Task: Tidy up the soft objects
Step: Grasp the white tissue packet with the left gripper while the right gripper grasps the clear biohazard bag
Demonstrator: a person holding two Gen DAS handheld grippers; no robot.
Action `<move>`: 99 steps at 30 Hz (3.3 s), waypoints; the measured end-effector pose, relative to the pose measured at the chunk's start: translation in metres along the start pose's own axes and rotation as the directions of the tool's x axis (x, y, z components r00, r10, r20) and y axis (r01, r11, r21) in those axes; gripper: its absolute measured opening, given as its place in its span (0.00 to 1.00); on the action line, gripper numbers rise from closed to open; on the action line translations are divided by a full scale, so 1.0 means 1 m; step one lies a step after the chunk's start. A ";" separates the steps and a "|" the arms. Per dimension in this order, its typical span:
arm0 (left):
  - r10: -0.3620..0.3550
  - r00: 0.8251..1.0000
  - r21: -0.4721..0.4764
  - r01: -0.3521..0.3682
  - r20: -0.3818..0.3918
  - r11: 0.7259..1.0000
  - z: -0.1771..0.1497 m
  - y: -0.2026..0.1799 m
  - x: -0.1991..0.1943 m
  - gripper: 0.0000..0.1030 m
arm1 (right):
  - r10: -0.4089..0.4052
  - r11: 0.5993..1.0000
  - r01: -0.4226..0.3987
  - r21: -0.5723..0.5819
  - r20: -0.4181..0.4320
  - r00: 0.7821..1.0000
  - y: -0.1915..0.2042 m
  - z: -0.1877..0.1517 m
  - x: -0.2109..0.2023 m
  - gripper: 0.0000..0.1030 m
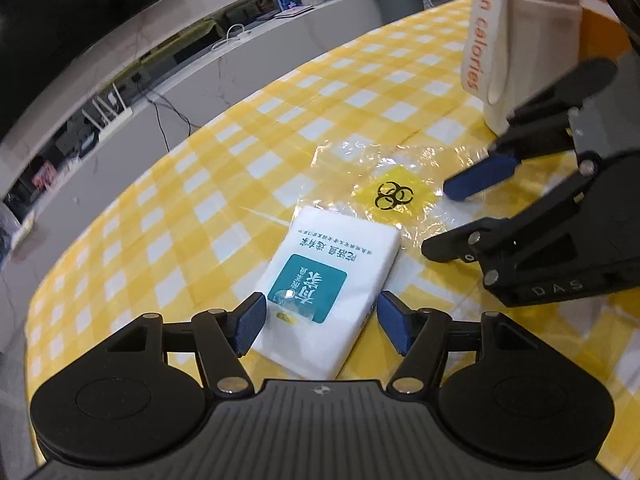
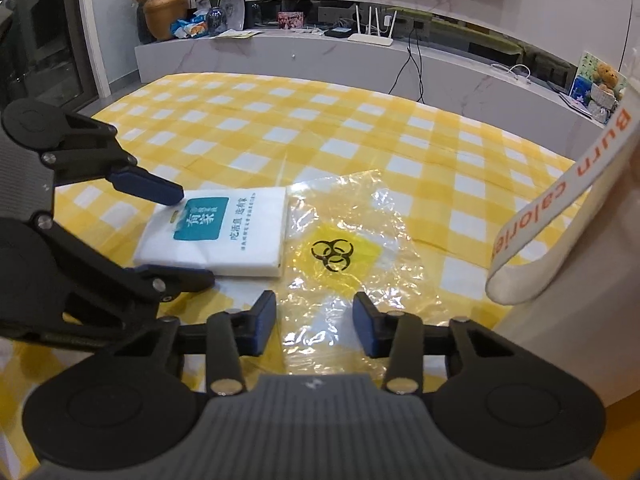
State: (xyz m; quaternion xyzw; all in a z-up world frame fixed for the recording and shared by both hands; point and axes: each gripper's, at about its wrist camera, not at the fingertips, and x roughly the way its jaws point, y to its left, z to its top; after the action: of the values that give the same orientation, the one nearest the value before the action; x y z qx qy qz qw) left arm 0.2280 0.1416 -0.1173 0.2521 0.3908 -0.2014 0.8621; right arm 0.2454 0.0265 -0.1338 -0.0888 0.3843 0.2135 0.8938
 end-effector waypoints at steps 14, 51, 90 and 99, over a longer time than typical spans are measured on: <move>-0.008 0.999 -0.163 0.015 0.042 0.987 -0.003 -0.002 -0.010 0.14 | -0.002 1.000 0.002 -0.003 -0.001 1.000 0.002 0.007 0.005 0.00; 0.052 0.996 -0.286 -0.030 0.069 0.958 -0.032 -0.084 -0.116 0.84 | 0.110 0.989 -0.105 0.099 -0.039 0.993 -0.004 -0.054 -0.095 0.00; -0.166 0.985 -0.258 0.148 -0.050 0.955 -0.035 -0.064 -0.055 0.78 | 0.014 1.000 -0.016 -0.015 -0.110 0.994 -0.019 -0.055 -0.053 0.74; -0.131 0.989 -0.322 0.104 -0.064 0.941 -0.033 -0.070 -0.058 0.73 | 0.011 0.999 -0.015 -0.045 -0.083 0.996 -0.014 -0.050 -0.057 0.15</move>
State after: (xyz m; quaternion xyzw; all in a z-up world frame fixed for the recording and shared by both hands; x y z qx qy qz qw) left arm 0.1358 0.1143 -0.1101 0.0942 0.4684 -0.1761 0.8606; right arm 0.1847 -0.0199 -0.1271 -0.1153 0.4168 0.2242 0.8733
